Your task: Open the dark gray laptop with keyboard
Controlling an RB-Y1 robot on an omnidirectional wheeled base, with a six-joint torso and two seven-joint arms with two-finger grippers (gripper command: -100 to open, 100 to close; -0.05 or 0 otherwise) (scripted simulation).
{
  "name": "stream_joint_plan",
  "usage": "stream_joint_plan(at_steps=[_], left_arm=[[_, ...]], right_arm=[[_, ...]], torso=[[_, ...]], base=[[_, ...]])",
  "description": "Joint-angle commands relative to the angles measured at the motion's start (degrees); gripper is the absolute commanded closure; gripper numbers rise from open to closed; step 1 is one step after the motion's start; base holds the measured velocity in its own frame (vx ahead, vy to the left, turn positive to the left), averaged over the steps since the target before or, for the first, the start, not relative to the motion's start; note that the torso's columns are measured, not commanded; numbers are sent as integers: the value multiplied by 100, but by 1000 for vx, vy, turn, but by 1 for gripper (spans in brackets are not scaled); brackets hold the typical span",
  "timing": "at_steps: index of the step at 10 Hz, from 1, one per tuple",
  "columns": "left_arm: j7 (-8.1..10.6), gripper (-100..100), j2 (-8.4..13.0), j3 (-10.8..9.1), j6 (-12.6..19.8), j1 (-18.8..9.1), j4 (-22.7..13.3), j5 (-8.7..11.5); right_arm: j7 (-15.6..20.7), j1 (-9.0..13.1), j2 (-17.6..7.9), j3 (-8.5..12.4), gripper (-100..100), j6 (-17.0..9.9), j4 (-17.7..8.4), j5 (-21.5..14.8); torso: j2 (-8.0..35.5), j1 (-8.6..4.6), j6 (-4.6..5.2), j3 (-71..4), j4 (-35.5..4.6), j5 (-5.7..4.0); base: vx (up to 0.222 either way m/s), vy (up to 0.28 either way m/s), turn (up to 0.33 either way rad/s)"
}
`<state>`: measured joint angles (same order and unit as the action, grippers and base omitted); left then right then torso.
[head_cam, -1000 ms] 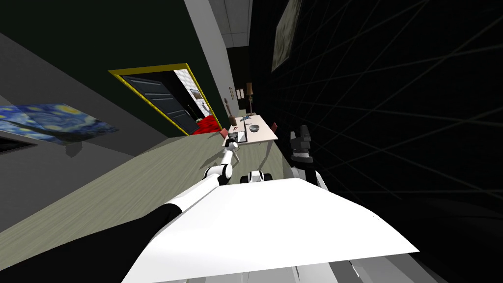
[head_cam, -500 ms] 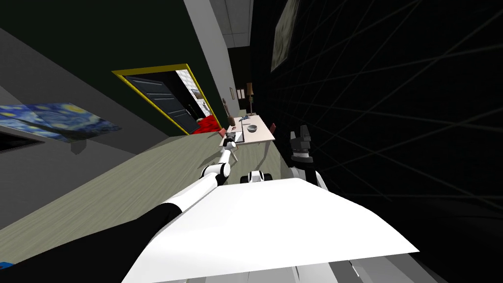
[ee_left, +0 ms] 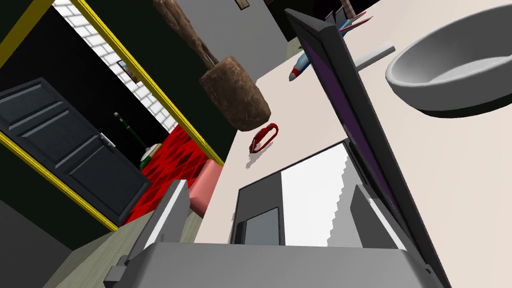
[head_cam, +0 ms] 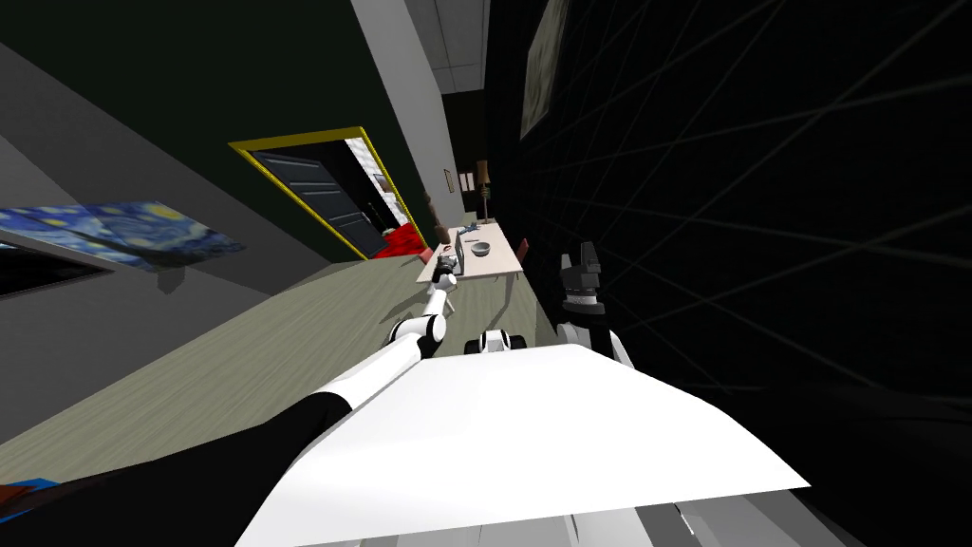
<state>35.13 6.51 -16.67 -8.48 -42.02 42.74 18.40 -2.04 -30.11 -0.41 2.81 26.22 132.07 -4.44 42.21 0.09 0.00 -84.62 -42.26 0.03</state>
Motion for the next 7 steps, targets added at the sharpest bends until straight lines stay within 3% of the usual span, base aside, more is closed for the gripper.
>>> stream_joint_plan(at_steps=[1, 2, 3, 4, 5, 7], left_arm=[[-181, -100, -227, -12, 67, -1, -47, -99], [-130, -100, -102, -24, 74, 26, 69, -69], [-136, -100, -111, -20, 67, 28, 64, -71], [-136, 100, -110, -21, 67, 27, 65, -71], [57, 100, -228, -70, -9, 92, 106, 69], [250, 100, -345, -119, -85, 159, 146, 210]], right_arm=[[0, 0, 0, 0, 0, 0, 0, 0], [0, 0, 0, 0, 0, 0, 0, 0], [0, 0, -1, 1, 0, 0, 0, 0], [0, 0, -2, 1, 0, 0, 0, 0], [0, 0, -2, 2, 0, 0, 0, 0], [0, 0, -3, 3, 0, 0, 0, 0]], torso=[[4, -15, 17, 2, 6, 0], [-3, -31, 36, -3, 21, 0], [-8, -1, 18, -6, 12, 2], [-4, 17, 5, -3, 5, 7], [2, 11, 1, 1, 1, 4], [7, 20, -1, 5, -2, 6]], base=[[-2, -169, 77], [-5, -72, 17], [-4, -15, -3], [-1, -7, 0], [9, 77, -50], [4, 135, -48]])
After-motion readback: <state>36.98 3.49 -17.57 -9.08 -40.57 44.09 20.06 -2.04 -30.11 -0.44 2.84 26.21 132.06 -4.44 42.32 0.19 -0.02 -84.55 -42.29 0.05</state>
